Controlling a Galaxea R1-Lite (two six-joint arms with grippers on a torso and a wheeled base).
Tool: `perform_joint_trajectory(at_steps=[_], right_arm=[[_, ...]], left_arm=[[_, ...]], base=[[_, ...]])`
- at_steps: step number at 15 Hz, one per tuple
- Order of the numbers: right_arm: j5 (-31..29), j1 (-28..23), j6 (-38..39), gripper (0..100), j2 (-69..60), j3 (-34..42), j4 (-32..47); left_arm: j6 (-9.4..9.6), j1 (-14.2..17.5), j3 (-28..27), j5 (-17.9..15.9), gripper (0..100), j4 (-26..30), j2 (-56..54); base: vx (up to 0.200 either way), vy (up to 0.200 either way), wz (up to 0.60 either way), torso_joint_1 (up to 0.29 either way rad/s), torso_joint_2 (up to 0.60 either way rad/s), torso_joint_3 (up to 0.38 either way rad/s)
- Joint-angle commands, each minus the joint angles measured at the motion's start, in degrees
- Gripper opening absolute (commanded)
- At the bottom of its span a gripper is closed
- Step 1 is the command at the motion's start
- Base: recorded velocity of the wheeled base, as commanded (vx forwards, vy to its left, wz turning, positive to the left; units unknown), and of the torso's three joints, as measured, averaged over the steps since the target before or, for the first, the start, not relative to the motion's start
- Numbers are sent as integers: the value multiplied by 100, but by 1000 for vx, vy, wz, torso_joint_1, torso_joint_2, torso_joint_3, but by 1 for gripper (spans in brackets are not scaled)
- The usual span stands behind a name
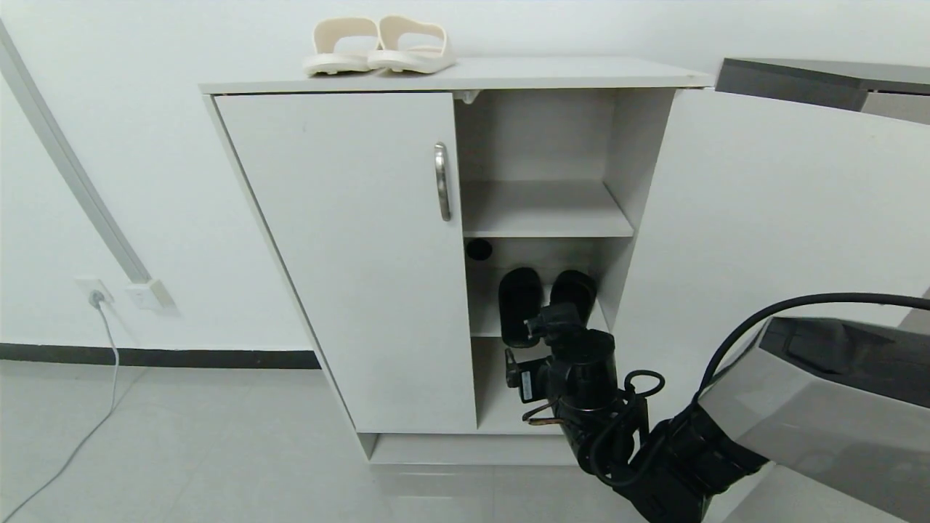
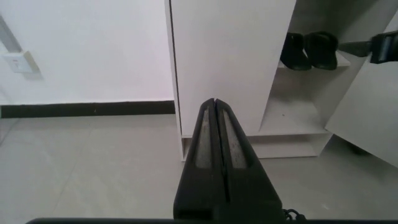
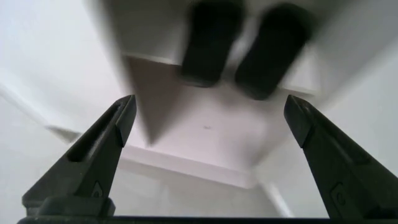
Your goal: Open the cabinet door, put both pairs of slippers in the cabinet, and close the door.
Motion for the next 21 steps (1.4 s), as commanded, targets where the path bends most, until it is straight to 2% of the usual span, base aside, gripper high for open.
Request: perform_joint_trajectory(at_steps=[1,13,21], right_arm=[[-23,-6,1,100,10,4,-6],[12,-6,-69,100,-8,198,-253],[153,-6,-359,100,36,382,-560]], left_arm=[[0,5,0,2,0,0,-1],[-9,5,0,2,0,0,-1],[-9,5,0,11,0,0,-1]], base=[[0,200,0,2,7,12],[0,200,0,1,2,4],[0,0,0,0,0,0]])
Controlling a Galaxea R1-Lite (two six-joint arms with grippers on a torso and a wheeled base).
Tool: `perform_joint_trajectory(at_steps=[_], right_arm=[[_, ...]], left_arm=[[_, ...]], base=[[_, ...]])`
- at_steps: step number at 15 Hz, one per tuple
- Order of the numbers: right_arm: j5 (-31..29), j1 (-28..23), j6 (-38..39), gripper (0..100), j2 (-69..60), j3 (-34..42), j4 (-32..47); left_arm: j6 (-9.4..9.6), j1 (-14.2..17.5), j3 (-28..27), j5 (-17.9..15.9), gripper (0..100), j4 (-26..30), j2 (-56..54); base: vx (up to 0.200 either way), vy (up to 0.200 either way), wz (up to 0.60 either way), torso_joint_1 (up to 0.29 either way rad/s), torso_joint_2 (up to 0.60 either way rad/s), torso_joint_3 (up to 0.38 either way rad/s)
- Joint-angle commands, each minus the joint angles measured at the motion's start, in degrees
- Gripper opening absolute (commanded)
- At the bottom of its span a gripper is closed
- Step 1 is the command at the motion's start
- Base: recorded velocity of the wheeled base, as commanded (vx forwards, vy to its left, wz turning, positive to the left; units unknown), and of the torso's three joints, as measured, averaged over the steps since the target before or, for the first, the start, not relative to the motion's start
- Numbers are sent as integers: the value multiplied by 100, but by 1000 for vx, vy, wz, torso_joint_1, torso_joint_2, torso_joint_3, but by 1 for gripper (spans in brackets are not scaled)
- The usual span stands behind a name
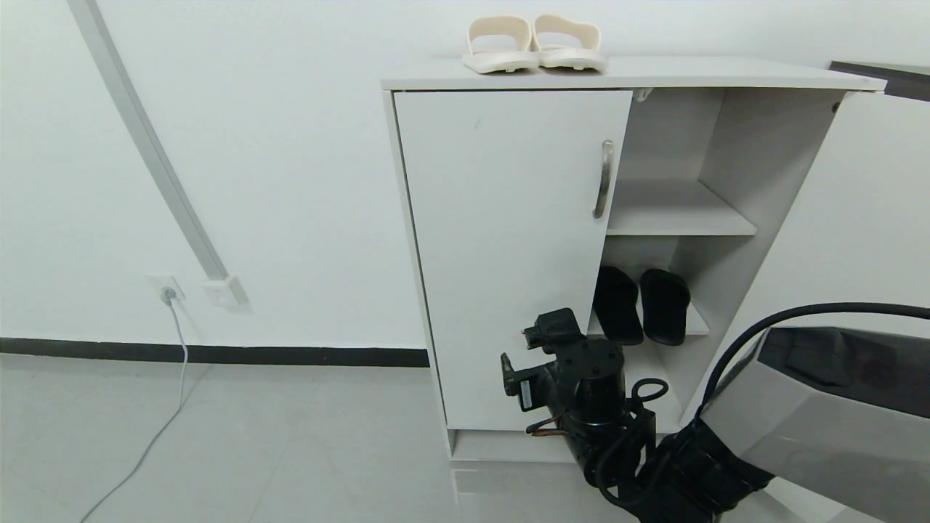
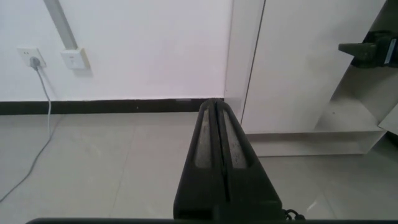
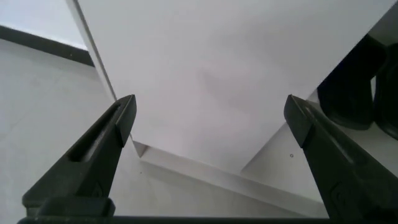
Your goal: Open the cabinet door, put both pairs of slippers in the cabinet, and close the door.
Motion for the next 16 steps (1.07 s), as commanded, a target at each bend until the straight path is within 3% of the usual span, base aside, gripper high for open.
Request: perform_joint_trajectory(at_steps=[1,13,16], right_arm=[[-5,-6,-18,100,47,25,-41],[74,-6,-106,100,65,139,-322],[83,-15,-115,100,100,131,-349]], left_arm=[[2,1,0,-1,0,0,-1],[-7,1,0,-1,0,0,-1],[11,1,0,-1,0,0,8]], base=[[0,0,0,0,0,0],[0,0,0,0,0,0],[0,0,0,7,-170,-276]])
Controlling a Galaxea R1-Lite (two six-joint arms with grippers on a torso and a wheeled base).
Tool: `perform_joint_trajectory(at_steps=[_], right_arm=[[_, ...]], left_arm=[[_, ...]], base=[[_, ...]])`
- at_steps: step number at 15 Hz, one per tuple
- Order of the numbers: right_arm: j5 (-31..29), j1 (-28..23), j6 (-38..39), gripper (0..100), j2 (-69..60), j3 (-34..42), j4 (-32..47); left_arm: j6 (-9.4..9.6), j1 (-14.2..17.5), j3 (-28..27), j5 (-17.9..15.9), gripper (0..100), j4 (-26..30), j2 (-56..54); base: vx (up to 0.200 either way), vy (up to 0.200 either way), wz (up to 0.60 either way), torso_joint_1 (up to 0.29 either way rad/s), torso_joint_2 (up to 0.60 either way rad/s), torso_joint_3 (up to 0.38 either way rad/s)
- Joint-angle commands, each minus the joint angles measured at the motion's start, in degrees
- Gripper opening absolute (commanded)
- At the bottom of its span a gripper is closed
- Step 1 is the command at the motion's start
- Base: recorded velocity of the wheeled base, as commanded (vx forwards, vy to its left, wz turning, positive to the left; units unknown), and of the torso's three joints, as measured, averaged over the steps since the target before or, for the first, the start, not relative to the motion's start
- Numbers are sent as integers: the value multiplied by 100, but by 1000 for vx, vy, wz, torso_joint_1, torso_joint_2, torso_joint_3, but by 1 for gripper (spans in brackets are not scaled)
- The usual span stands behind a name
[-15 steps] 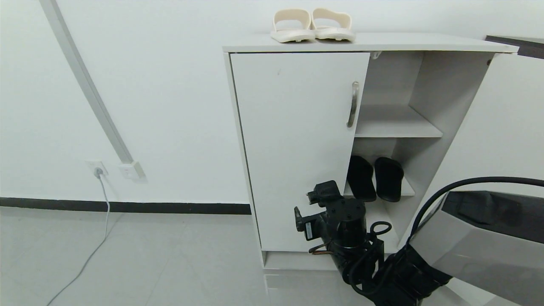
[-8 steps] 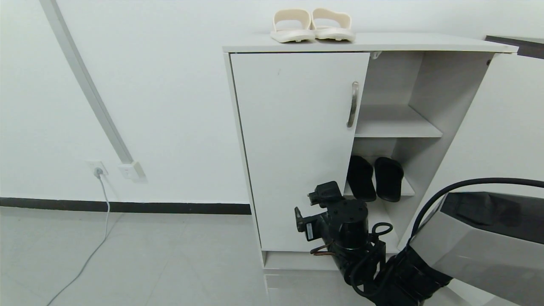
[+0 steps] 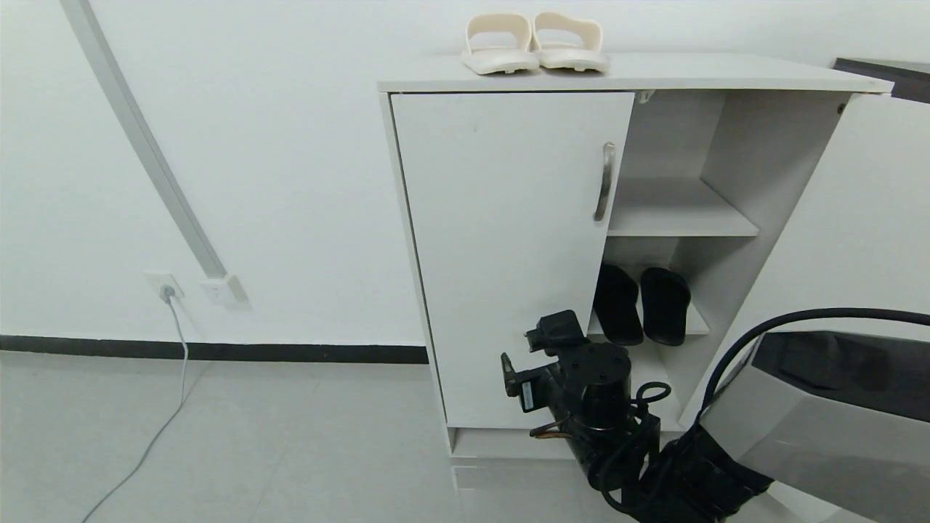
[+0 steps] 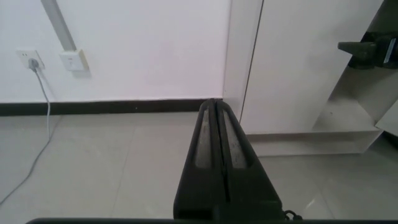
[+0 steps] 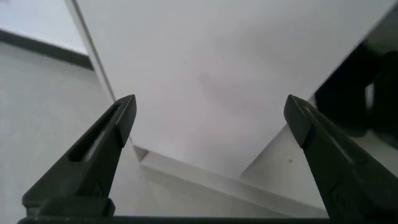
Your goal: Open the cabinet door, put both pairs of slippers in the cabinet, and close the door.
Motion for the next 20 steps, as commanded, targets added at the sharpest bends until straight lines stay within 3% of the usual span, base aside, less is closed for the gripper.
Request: perform_joint_trajectory(at_steps=[1,9,20], right_arm=[[-5,-10,0,100,25,-25,-11],[-13,-10,-9,100,16,-16,-161],[-13,-10,-18,100,25,2,-152]], left_arm=[[0,5,-2,-1,0,-11,-1],[0,5,-2,-1,0,-11,-1],[0,5,-2,-1,0,-11,8]], base=[[0,0,0,41,-266,-378],[0,0,0,86,-496,-350],[0,0,0,175,-491,-319]])
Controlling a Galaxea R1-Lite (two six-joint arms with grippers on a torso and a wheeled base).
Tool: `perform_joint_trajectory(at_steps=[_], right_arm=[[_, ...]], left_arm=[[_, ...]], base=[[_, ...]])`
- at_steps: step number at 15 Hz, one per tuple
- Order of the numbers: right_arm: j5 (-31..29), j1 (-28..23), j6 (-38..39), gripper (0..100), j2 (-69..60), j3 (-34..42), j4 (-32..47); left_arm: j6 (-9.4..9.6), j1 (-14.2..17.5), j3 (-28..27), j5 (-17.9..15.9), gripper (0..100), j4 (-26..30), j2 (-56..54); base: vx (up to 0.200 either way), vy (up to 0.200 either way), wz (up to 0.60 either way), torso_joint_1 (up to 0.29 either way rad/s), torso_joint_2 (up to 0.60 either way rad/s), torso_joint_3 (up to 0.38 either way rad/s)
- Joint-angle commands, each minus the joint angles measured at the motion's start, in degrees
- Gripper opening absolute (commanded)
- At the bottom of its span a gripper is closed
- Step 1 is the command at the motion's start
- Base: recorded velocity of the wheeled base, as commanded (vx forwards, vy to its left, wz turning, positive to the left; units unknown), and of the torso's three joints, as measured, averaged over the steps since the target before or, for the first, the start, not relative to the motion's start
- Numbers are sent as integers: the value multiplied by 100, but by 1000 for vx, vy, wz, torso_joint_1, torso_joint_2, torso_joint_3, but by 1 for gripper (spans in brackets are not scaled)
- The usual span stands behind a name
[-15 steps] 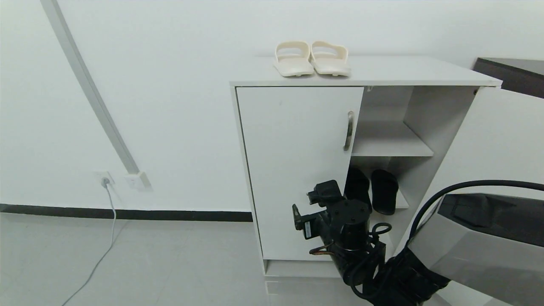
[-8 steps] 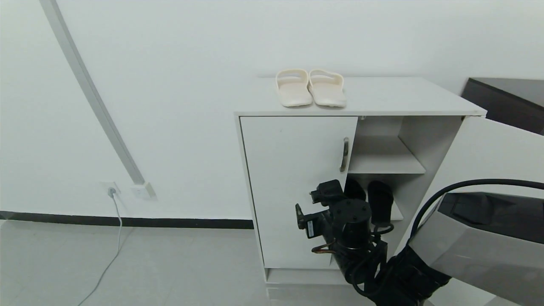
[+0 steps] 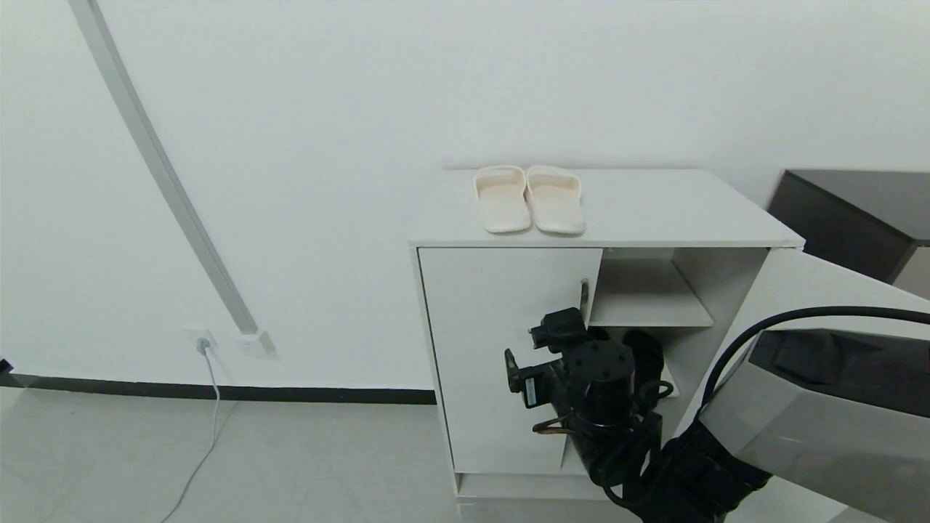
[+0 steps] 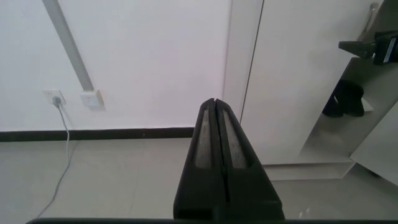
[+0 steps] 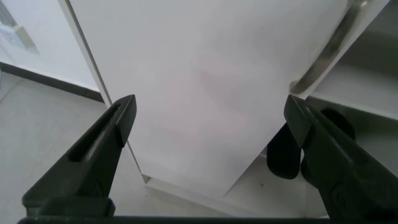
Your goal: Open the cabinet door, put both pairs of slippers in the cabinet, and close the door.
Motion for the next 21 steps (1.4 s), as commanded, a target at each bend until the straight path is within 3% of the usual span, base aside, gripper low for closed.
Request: perform_joint_trajectory(at_steps=[1,9,13,16,21], right_arm=[[1,2,-8,100,15,1,-2],[45,-24,-351,100,15,124,-353],[36,-42,-518,100,-257,88,-327],[36,-33,-184,100,-855,-166,824],[-51,-24,660,100,-1532,-1309,3391]], left_arm=[[0,1,0,0,0,0,8],[0,1,0,0,0,0,-1],[0,1,0,0,0,0,-1],[0,1,0,0,0,0,8],[0,1,0,0,0,0,8]], base=[[0,0,0,212,-525,-305],[0,0,0,232,-546,-309],[0,0,0,59,-114,-66],[0,0,0,0,0,0],[0,0,0,0,0,0]])
